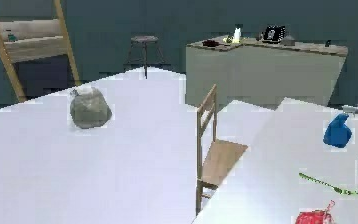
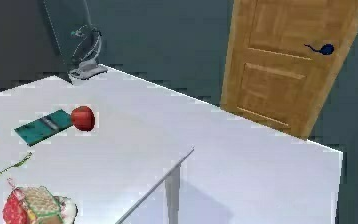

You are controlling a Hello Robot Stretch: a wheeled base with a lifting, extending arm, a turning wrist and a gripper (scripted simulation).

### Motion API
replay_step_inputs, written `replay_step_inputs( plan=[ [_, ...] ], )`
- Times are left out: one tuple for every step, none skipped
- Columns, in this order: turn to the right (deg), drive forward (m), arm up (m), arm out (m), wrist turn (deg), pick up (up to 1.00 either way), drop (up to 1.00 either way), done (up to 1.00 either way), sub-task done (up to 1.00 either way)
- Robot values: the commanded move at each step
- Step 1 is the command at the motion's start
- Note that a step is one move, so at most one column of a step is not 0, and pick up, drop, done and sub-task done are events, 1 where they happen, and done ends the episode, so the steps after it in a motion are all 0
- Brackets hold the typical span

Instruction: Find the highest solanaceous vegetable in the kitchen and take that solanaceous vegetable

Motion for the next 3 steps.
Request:
replay_step_inputs(
  plan=[
    [-33.0,0.0,0.0,0.0,0.0,0.0,0.0,0.0,0.0],
    [0.0,0.45,0.0,0.0,0.0,0.0,0.0,0.0,0.0],
    [24.0,0.0,0.0,0.0,0.0,0.0,0.0,0.0,0.0]
  ],
)
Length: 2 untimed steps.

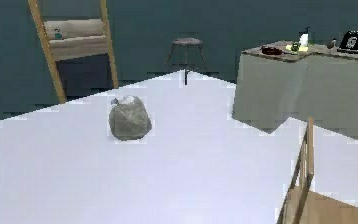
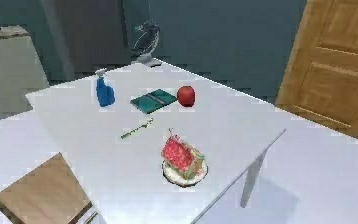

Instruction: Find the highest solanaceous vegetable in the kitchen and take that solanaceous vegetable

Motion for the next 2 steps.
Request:
replay_step_inputs(
  plan=[
    [0.0,1.0,0.0,0.0,0.0,0.0,0.0,0.0,0.0],
    [12.0,0.0,0.0,0.0,0.0,0.0,0.0,0.0,0.0]
  ],
)
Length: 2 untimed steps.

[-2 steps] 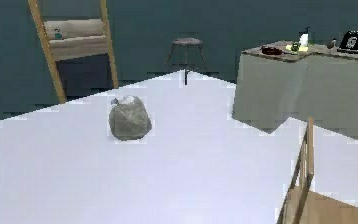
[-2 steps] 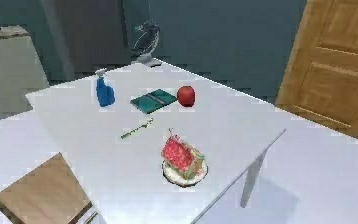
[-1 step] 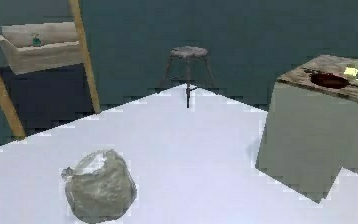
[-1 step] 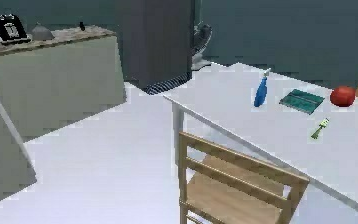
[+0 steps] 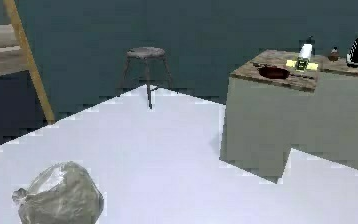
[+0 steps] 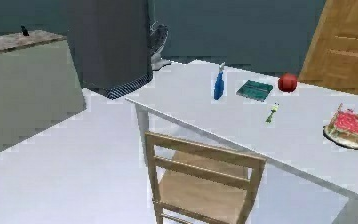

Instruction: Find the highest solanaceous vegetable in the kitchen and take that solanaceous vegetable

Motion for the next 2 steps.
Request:
replay_step_inputs(
  plan=[
    [0.0,0.05,0.0,0.0,0.0,0.0,0.0,0.0,0.0],
    [30.0,0.0,0.0,0.0,0.0,0.0,0.0,0.0,0.0]
  ],
)
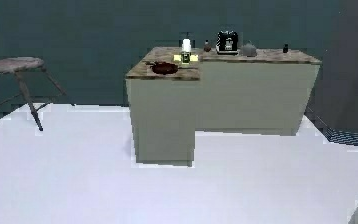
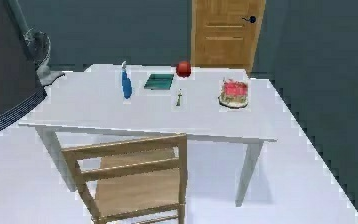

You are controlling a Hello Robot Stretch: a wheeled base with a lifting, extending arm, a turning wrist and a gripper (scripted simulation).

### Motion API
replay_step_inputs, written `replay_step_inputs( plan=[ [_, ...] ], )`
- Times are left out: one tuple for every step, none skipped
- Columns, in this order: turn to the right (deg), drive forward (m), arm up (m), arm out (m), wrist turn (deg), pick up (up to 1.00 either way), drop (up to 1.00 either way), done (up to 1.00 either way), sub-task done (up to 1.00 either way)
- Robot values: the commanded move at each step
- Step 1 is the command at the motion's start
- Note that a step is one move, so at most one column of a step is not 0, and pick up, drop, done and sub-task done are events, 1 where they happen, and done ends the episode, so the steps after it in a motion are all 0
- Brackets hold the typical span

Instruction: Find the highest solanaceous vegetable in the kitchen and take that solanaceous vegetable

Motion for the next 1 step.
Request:
replay_step_inputs(
  plan=[
    [3.0,0.0,0.0,0.0,0.0,0.0,0.0,0.0,0.0]
  ],
)
